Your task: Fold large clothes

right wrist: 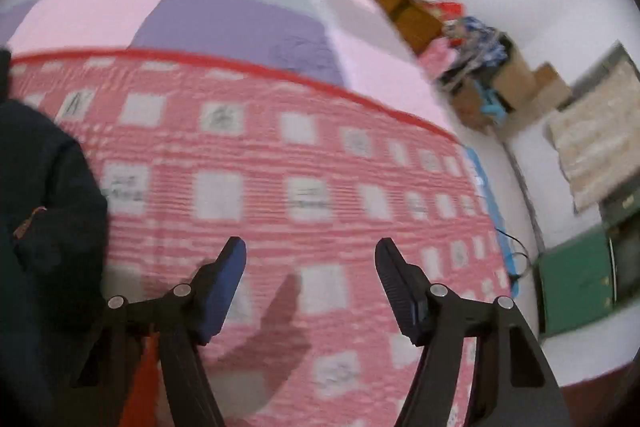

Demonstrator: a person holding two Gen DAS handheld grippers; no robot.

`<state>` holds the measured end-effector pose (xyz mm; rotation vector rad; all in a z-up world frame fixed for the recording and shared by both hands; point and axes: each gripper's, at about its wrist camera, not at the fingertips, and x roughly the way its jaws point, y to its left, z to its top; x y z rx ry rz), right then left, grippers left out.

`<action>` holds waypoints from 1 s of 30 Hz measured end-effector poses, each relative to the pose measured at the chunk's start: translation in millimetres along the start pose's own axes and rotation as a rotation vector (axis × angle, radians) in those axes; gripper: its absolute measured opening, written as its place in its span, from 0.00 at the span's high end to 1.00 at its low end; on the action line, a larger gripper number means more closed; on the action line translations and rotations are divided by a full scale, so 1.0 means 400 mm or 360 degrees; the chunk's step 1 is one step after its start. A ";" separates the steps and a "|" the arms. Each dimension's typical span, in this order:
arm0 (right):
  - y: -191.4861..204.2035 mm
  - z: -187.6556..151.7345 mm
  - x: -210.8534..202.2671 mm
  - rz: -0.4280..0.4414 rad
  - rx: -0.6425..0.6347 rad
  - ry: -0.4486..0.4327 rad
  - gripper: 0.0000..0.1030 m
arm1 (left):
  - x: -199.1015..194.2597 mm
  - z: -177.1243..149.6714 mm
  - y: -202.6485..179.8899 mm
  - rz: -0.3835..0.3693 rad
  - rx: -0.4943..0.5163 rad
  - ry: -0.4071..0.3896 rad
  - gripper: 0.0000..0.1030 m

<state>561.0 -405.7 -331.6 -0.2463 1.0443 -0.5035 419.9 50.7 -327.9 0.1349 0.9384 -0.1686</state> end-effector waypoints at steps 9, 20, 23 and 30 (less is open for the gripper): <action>0.230 -0.187 -0.306 0.0818 -0.0206 -0.0495 0.32 | 0.087 0.056 0.027 0.0032 0.0013 0.0044 0.69; 0.136 -0.265 -0.143 0.0534 0.0013 -0.0267 0.22 | 0.091 0.027 0.040 -0.0017 -0.0013 0.0028 0.54; 0.145 -0.262 -0.207 0.0449 -0.0037 -0.0373 0.22 | 0.055 0.016 0.050 -0.0015 -0.0018 -0.0011 0.50; 0.312 -0.333 -0.298 0.0625 -0.0271 -0.0415 0.20 | 0.046 -0.044 0.082 -0.0005 0.0011 0.0053 0.36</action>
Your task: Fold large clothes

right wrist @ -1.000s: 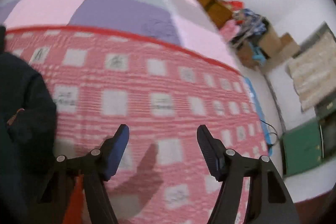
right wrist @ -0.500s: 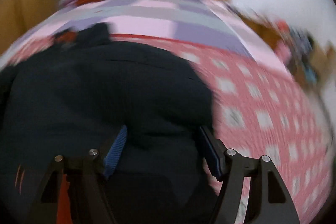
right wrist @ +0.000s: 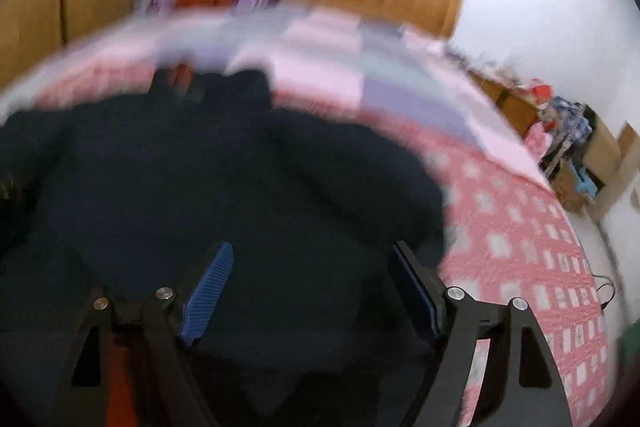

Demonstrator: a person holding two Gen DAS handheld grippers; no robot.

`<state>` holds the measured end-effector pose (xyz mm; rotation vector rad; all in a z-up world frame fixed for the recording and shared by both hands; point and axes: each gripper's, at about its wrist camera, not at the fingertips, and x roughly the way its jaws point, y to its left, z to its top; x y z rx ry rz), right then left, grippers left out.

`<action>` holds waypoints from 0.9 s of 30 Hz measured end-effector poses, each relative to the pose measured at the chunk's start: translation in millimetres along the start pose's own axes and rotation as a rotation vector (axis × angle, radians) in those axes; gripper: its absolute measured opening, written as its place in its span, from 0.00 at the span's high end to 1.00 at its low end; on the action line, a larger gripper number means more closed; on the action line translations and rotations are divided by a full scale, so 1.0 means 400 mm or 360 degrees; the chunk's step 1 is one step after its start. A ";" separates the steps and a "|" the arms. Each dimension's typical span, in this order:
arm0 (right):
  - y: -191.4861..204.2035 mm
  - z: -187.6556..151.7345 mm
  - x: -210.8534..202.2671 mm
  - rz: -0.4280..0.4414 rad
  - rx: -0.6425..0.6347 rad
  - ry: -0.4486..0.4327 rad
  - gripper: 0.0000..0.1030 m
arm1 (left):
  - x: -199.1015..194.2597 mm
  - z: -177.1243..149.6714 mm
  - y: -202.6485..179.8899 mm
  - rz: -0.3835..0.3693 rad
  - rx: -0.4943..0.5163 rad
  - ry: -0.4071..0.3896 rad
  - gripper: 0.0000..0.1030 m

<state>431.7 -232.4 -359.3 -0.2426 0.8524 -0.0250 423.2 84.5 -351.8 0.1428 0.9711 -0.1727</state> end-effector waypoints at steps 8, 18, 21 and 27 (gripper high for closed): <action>-0.006 -0.009 -0.037 -0.0082 0.0039 0.0006 0.20 | -0.066 -0.059 0.060 -0.0025 -0.0118 -0.0047 0.36; 0.394 0.158 -0.019 0.0292 -0.0127 -0.0099 0.20 | -0.161 -0.135 0.237 0.0102 -0.0347 -0.0080 0.36; 0.455 0.125 0.087 0.0256 -0.0116 0.0202 0.20 | -0.166 -0.149 0.330 0.0176 -0.0418 -0.0071 0.36; 0.497 0.003 -0.002 0.0229 -0.0410 0.0105 0.20 | -0.187 -0.195 0.525 0.0310 -0.0659 -0.0094 0.36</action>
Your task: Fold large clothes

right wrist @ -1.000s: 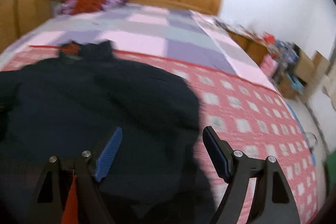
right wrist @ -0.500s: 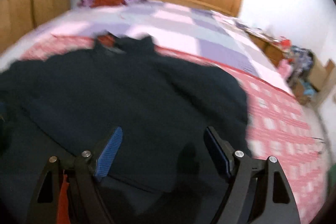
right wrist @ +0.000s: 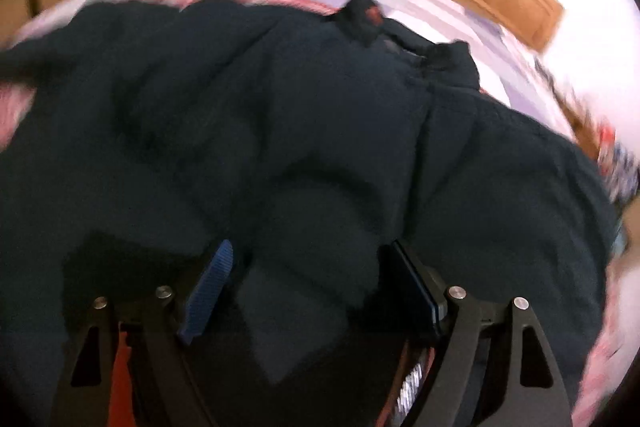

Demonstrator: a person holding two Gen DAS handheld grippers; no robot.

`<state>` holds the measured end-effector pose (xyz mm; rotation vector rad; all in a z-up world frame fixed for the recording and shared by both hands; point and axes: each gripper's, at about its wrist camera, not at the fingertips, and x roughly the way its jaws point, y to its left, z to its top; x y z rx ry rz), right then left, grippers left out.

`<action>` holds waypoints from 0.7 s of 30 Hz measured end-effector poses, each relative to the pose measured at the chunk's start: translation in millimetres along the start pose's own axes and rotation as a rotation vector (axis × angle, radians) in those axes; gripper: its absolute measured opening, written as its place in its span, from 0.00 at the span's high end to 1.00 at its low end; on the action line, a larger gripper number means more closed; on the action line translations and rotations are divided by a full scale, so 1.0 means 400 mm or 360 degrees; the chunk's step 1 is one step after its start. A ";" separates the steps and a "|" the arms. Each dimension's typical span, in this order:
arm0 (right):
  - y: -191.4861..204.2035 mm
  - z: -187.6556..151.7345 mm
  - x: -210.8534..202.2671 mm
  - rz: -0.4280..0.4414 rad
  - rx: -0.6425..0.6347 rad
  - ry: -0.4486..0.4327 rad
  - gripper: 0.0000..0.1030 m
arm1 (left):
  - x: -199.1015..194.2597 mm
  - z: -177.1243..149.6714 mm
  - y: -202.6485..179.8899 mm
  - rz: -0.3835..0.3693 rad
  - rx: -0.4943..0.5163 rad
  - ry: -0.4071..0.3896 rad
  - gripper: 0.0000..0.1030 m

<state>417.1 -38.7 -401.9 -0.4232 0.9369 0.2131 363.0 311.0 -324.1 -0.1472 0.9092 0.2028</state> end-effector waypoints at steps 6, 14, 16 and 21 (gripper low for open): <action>-0.024 0.046 -0.068 -0.0095 0.0199 -0.0163 0.20 | 0.025 0.020 0.197 0.0165 -0.0213 -0.0015 0.35; 0.031 0.015 0.019 -0.0139 0.0181 -0.0081 0.19 | 0.093 0.074 0.456 0.0258 -0.0642 -0.0046 0.34; 0.032 0.005 0.020 -0.0126 0.0191 -0.0085 0.19 | 0.125 0.087 0.484 0.0229 -0.0694 -0.0025 0.34; 0.018 0.007 0.033 -0.0151 0.0174 -0.0101 0.19 | 0.204 0.112 0.512 0.0177 -0.0846 0.0030 0.30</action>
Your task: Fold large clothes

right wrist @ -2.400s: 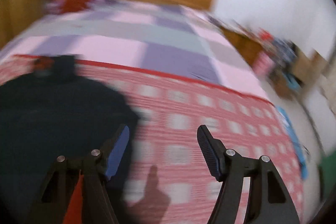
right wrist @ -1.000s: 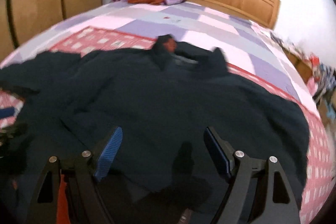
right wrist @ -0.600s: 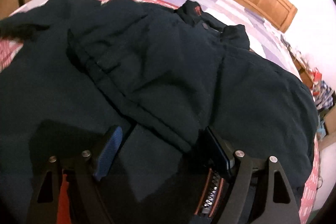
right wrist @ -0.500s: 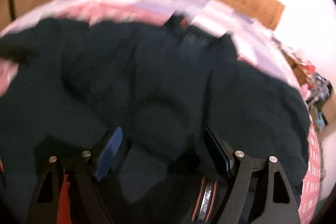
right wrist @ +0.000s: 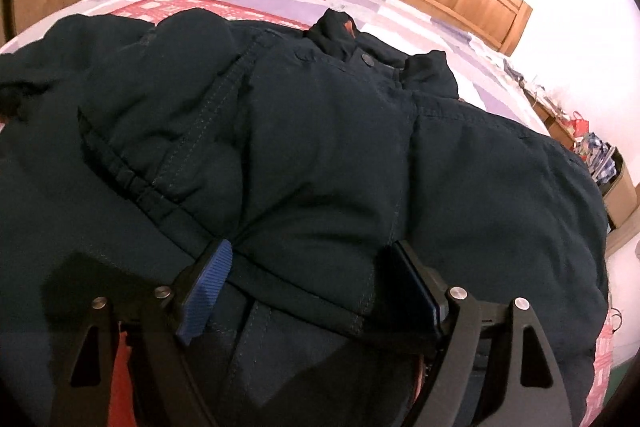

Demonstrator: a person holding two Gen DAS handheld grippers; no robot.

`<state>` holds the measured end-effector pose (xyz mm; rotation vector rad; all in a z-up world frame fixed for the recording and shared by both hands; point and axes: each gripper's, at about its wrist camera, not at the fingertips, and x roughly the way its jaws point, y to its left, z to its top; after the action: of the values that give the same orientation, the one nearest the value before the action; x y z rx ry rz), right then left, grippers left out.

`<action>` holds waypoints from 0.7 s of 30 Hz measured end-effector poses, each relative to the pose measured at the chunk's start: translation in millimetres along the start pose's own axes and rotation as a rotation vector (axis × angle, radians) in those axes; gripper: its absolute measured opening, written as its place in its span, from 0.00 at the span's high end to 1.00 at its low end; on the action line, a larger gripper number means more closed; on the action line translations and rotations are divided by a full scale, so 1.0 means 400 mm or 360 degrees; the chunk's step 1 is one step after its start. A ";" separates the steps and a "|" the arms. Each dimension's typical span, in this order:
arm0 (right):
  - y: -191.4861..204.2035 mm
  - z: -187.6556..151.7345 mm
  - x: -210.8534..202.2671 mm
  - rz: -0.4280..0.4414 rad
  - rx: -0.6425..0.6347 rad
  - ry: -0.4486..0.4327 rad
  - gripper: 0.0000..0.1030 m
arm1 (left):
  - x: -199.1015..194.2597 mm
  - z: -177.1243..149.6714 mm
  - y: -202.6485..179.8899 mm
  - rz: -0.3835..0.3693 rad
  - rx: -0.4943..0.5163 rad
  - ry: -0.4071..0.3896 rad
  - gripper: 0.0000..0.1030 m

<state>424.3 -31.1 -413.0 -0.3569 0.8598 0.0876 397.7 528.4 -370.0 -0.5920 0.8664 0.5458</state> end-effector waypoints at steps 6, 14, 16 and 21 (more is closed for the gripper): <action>-0.008 0.010 0.011 0.0014 0.0008 -0.0006 0.19 | 0.050 0.032 -0.056 -0.0096 0.0003 0.0040 0.88; -0.009 0.013 0.014 0.0018 0.0012 -0.0014 0.19 | -0.174 0.067 -0.248 -0.0228 0.0410 -0.0319 0.92; -0.008 0.015 0.015 0.0019 0.0016 -0.0013 0.19 | -0.245 0.067 -0.322 -0.0334 0.0503 -0.0397 0.92; -0.008 0.018 0.016 0.0016 0.0012 -0.0008 0.19 | -0.396 0.018 -0.542 -0.0618 0.0800 -0.0503 0.92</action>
<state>434.4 -32.2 -412.8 -0.3451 0.8569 0.0944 458.9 347.2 -181.2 -0.1930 0.5370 0.0528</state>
